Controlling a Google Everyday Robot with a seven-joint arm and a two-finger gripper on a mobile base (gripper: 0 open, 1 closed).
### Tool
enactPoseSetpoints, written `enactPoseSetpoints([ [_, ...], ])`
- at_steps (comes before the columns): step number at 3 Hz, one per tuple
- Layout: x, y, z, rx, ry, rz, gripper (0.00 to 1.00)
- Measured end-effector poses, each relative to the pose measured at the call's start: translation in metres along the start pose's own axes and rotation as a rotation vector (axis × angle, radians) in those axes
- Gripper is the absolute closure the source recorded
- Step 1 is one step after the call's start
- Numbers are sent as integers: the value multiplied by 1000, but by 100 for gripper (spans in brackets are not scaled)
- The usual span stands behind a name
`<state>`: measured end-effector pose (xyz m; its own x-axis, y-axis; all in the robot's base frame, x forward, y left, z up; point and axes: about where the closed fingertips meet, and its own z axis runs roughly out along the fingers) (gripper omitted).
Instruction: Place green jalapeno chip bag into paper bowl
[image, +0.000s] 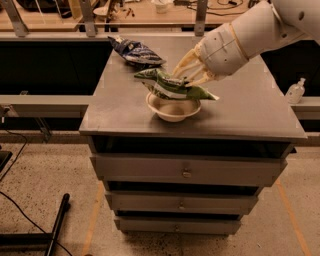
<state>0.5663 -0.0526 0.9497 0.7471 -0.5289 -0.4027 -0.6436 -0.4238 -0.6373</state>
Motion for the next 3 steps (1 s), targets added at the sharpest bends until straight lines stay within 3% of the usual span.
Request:
enactPoseSetpoints([
  [2,-2,0,4,-5,-7,-3,12],
  [3,-3,-1,6,-6,-10,-4,0],
])
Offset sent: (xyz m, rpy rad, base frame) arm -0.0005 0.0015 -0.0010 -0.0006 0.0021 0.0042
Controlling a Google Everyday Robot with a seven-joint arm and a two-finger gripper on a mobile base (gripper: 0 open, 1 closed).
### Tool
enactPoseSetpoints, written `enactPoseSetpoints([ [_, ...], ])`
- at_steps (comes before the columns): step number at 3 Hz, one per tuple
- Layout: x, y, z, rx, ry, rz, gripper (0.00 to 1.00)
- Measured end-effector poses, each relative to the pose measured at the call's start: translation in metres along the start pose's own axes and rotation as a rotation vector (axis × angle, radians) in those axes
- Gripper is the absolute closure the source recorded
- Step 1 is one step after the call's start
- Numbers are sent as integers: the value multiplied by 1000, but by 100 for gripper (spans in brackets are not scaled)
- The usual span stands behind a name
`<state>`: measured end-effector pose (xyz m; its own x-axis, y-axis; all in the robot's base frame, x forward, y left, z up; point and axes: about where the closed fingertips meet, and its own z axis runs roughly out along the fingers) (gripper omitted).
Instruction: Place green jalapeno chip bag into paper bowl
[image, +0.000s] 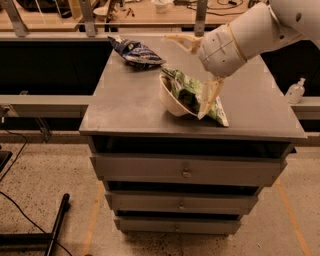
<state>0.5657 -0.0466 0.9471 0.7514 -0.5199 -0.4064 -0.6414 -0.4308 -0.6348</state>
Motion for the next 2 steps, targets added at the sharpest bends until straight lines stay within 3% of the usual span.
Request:
enactPoseSetpoints([
  [1,0,0,0,0,0,0,0],
  [2,13,5,-12,53,-53,61,0],
])
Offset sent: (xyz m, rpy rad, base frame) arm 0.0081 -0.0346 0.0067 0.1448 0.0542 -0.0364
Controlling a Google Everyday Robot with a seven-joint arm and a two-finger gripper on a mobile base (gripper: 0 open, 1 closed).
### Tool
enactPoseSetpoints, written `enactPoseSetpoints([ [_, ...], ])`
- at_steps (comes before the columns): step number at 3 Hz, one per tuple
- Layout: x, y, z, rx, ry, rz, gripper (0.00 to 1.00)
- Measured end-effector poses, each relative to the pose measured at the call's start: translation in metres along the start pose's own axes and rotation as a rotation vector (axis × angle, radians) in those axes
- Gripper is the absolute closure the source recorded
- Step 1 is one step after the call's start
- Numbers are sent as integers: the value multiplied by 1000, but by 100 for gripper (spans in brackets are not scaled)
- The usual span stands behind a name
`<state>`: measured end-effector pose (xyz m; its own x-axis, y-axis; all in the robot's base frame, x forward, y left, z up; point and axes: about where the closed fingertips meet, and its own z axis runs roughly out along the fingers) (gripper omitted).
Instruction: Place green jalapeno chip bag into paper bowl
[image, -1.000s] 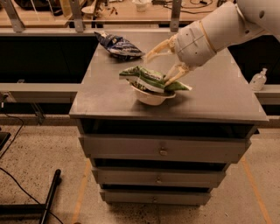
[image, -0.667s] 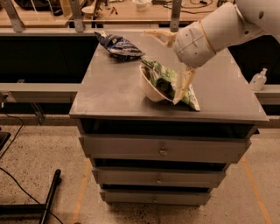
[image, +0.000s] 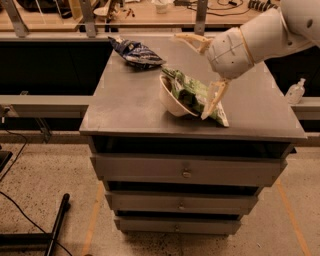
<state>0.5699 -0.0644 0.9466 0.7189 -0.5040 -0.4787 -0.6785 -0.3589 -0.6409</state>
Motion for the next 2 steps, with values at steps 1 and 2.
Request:
enactPoseSetpoints([
  [1,29,20,-32,83,12,116,0],
  [2,48,42,-70,177,67,218,0],
])
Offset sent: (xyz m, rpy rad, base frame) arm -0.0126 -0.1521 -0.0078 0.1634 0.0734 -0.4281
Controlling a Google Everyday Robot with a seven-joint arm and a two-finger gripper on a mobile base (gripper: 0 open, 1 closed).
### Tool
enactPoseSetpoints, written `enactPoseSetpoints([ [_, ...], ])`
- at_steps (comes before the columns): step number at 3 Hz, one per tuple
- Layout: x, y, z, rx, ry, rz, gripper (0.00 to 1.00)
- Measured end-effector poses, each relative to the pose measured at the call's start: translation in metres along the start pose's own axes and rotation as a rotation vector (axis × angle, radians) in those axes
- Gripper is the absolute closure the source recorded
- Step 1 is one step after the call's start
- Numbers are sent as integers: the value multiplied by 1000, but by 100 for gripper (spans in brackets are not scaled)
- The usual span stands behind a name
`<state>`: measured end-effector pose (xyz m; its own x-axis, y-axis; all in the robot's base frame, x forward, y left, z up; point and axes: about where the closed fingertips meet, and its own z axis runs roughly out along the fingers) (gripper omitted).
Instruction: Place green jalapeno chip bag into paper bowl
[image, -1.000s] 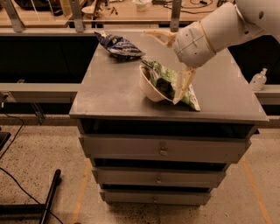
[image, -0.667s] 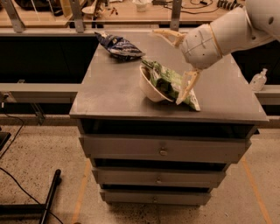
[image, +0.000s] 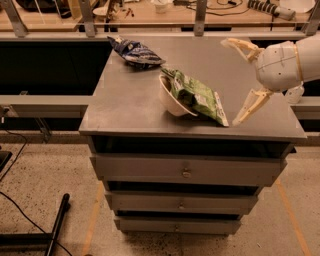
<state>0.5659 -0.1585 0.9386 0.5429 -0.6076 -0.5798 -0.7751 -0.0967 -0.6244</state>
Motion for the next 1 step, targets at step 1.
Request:
enactPoseSetpoints([
  [1,0,0,0,0,0,0,0],
])
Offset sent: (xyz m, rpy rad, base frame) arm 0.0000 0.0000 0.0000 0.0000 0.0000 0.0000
